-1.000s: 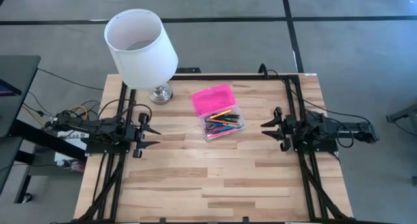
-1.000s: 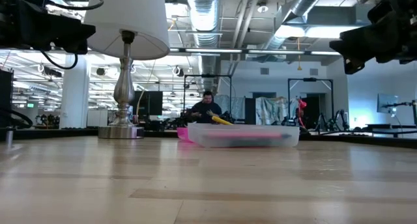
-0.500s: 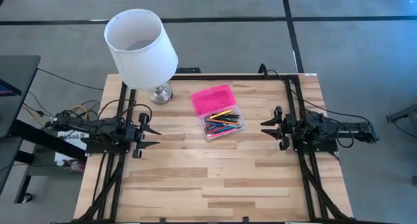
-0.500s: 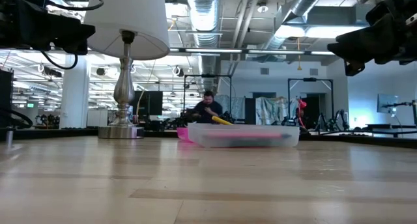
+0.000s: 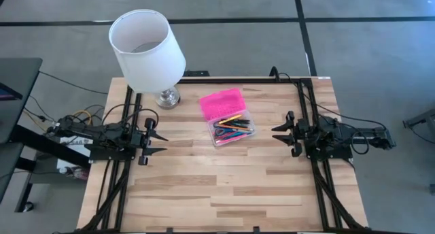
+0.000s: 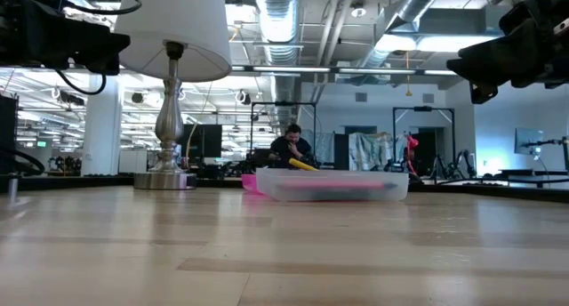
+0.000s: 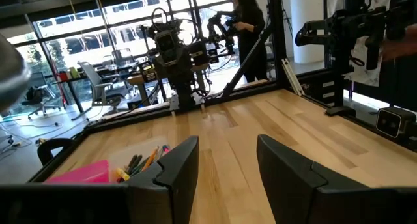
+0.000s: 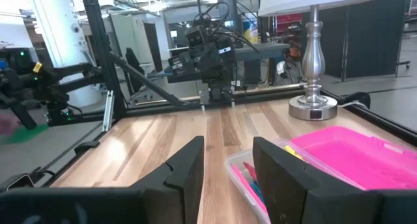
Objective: Pick & place school supplies into a supply box
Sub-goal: Close the pink supply box
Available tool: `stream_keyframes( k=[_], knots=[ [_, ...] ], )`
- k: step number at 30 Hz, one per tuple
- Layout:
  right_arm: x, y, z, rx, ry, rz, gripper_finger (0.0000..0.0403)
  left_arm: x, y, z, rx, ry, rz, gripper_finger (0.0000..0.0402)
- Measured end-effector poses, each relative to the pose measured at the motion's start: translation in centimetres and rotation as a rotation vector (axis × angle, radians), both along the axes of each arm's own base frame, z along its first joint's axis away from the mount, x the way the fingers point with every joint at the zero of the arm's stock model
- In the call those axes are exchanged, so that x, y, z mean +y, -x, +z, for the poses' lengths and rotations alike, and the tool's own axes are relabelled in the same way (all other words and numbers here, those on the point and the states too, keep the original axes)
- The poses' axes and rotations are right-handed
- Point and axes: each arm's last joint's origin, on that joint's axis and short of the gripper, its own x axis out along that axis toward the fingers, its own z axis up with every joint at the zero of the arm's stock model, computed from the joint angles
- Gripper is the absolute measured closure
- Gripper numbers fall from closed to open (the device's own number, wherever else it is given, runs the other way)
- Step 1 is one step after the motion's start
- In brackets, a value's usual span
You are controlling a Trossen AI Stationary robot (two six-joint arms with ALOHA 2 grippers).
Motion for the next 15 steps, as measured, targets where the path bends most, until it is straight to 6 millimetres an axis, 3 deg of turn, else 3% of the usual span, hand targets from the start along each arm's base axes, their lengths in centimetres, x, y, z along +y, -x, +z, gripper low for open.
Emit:
stream_keyframes(
  k=[6, 11, 15],
  knots=[
    [0.0, 0.0, 0.0, 0.000, 0.009, -0.001, 0.0278, 0.0, 0.0, 0.0, 0.000, 0.000, 0.002, 0.0251],
    [-0.1, 0.0, 0.1, -0.006, -0.013, -0.013, 0.0278, 0.5, 0.0, 0.3, -0.030, -0.032, 0.170, 0.0251],
    [-0.1, 0.1, 0.9, -0.082, -0.228, -0.004, 0.0278, 0.5, 0.1, 1.1, -0.105, 0.183, 0.153, 0.0251]
  ],
)
